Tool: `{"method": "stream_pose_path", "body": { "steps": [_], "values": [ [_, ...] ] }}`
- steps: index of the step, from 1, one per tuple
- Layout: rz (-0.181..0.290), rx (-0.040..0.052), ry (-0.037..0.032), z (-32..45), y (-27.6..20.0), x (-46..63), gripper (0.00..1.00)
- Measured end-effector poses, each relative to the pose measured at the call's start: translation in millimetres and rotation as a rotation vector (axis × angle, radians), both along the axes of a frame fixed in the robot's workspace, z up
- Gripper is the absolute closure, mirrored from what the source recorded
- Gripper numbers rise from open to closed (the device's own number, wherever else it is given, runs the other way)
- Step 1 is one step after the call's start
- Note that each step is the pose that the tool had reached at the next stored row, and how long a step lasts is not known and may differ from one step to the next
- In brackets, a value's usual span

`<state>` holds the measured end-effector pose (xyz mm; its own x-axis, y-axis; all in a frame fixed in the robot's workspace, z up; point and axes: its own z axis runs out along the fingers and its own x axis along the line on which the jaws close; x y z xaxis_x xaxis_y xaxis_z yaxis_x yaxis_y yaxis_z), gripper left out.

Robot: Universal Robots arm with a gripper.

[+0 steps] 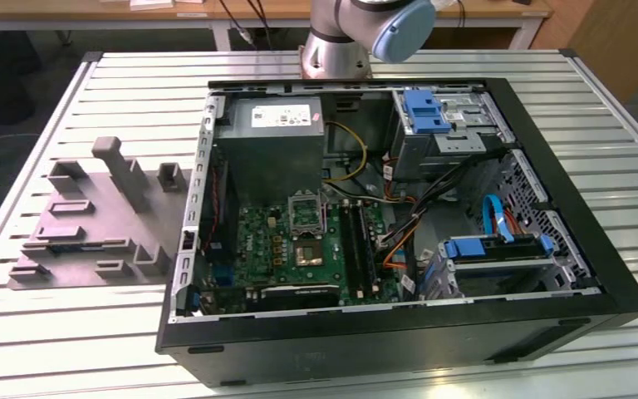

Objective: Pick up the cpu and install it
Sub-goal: 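Pick up the cpu and move it towards the insertion slot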

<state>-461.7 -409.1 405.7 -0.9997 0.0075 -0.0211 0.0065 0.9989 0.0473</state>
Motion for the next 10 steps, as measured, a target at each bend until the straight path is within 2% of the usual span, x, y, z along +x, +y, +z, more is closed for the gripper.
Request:
{"method": "stream_pose_path", "body": {
  "steps": [4,10],
  "values": [
    [0.000,0.0000,0.0000,3.1,0.0,0.0,0.53],
    [0.000,0.0000,-0.0016,2.4,0.0,6.5,0.53]
  ]
}}
